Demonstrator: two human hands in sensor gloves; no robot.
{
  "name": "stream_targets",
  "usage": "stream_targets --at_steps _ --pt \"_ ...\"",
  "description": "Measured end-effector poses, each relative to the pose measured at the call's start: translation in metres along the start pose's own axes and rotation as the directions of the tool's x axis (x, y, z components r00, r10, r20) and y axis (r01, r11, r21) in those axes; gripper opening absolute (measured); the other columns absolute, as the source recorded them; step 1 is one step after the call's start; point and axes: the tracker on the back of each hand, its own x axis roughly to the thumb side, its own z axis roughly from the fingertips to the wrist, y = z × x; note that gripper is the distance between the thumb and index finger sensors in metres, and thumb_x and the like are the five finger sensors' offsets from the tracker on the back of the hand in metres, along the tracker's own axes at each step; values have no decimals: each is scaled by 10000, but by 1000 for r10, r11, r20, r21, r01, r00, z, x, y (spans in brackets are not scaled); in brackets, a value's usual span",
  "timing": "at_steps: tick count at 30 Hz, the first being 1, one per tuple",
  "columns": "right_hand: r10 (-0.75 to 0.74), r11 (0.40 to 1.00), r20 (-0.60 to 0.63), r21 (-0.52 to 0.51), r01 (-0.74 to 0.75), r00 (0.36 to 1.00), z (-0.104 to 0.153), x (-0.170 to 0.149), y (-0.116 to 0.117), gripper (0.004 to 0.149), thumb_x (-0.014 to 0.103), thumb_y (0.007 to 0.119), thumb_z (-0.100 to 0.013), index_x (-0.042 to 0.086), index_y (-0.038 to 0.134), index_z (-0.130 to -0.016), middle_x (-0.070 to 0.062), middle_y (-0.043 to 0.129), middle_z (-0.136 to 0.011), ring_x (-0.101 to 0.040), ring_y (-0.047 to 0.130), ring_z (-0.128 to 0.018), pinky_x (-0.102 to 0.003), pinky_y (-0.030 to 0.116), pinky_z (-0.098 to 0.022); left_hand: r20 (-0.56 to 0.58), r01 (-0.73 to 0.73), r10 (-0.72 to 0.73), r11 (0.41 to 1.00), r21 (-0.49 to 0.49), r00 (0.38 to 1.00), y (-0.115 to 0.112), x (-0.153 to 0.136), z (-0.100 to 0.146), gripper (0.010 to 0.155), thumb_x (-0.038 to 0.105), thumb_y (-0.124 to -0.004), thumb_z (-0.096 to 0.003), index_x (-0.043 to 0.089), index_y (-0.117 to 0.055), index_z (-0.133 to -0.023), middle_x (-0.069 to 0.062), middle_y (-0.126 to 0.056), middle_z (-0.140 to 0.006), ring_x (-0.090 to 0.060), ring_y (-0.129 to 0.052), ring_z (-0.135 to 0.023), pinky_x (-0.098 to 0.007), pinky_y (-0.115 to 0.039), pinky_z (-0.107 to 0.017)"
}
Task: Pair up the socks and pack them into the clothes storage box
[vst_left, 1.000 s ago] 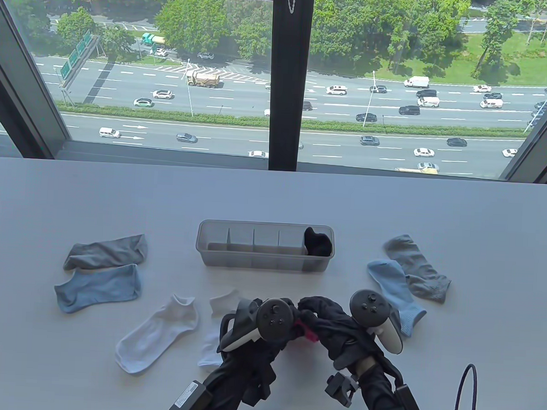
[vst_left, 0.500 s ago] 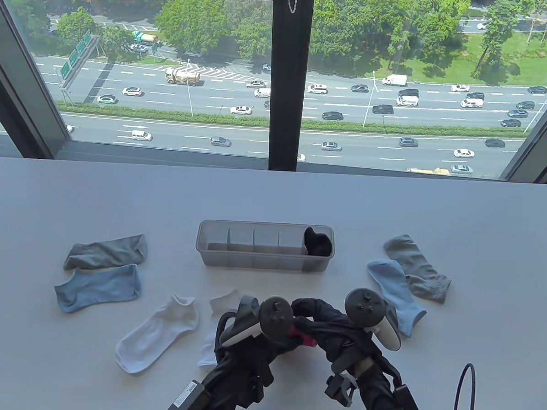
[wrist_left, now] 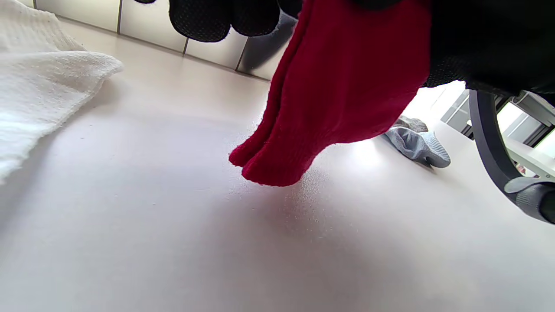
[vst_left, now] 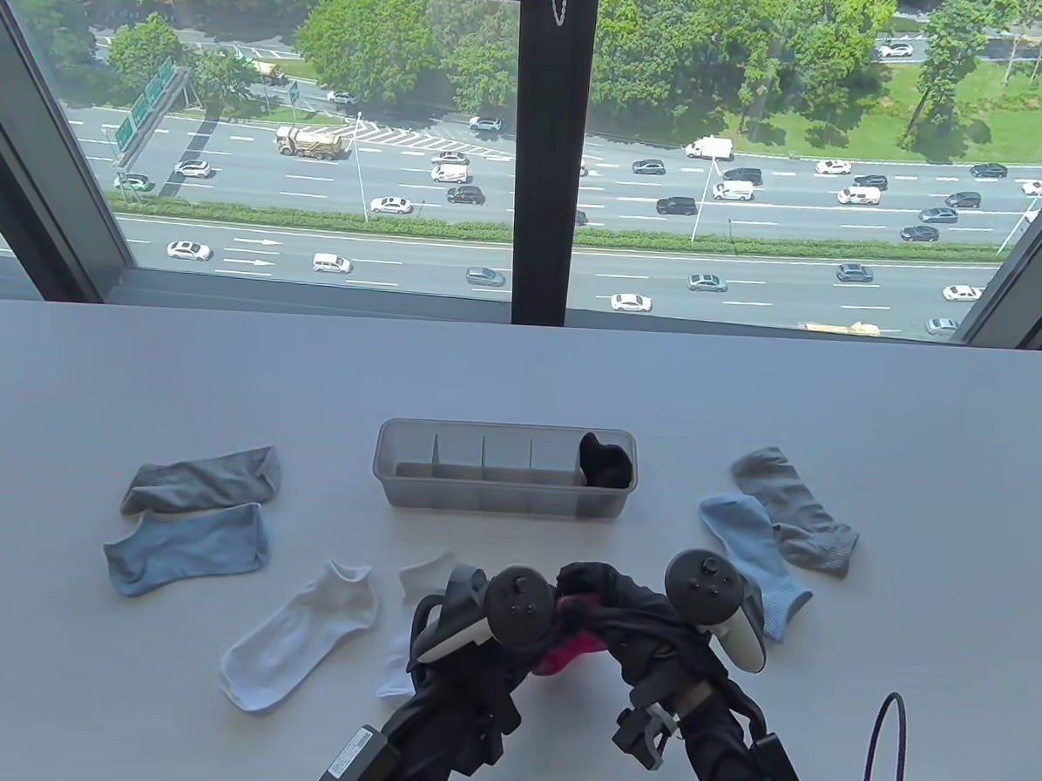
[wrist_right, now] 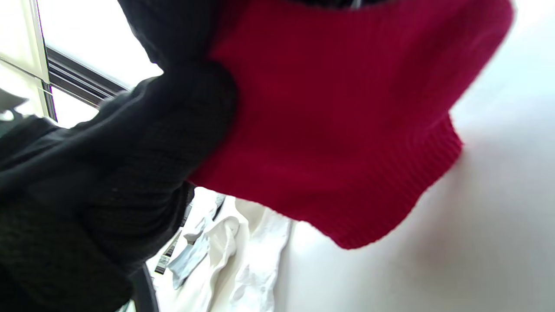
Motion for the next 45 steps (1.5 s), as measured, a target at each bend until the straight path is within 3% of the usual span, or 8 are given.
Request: stream_targets --at_steps 8,13,16,20,28,33,40,45 --pt "-52 998 27 28 51 998 1 2 5 497 334 709 -590 227 551 -1048 -131 688 -1056 -392 729 -934 -684 475 -727 -40 39 -39 999 4 998 4 1 0 440 445 -729 -526 71 -725 -760 -171 -732 -1002 -444 -785 -918 -676 -544 -744" --pt "5 998 -4 -56 -6 1000 2 3 1 418 325 691 -596 155 635 -974 -124 867 -812 -276 895 -703 -616 565 -724 -62 47 -43 996 69 997 6 1 4 745 482 -716 -526 122 -374 -1081 -206 -360 -1181 -485 -467 -1092 -695 -420 -776" --pt "7 998 -16 -63 -7 1000 2 0 0 428 349 644 -609 127 624 -974 -109 884 -783 -258 915 -670 -607 569 -725 -3 43 -43 988 150 999 8 7 5 550 398 -734 -543 95 -604 -983 -169 -578 -1124 -447 -643 -1032 -680 -495 -764" --pt "-42 998 29 48 40 999 1 0 4 588 396 700 -579 198 482 -1088 -144 590 -1116 -426 660 -967 -695 451 -724 -25 35 -33 995 91 999 8 3 3 514 389 -628 -571 48 -650 -954 -199 -678 -1056 -450 -745 -957 -663 -547 -748" --pt "27 998 -1 -53 -27 1000 1 2 8 462 355 645 -588 139 626 -996 -93 872 -765 -236 904 -658 -597 568 -735 -81 114 -115 993 -12 990 0 4 0 606 546 -688 -503 93 -599 -896 -181 -612 -1064 -449 -692 -979 -680 -510 -754" --pt "-35 999 1 -5 35 999 -1 1 11 448 326 673 -605 293 570 -1039 -111 711 -1039 -327 788 -881 -642 516 -738 -86 95 -94 995 4 992 1 1 0 439 454 -738 -519 92 -744 -767 -146 -810 -925 -414 -868 -830 -675 -570 -734" --pt "-34 997 -44 -67 31 998 1 -5 4 432 338 629 -616 153 591 -1005 -122 876 -784 -240 914 -639 -597 576 -724 -16 85 -84 986 143 996 3 9 4 547 413 -746 -533 102 -631 -968 -175 -658 -1084 -436 -744 -967 -690 -504 -757" --pt "-105 993 9 56 104 994 -1 -5 6 573 358 690 -589 225 461 -1098 -123 609 -1116 -393 685 -963 -679 467 -731 -41 30 -27 997 74 999 5 -2 2 522 425 -620 -565 50 -663 -926 -204 -729 -1013 -456 -788 -905 -692 -502 -751"
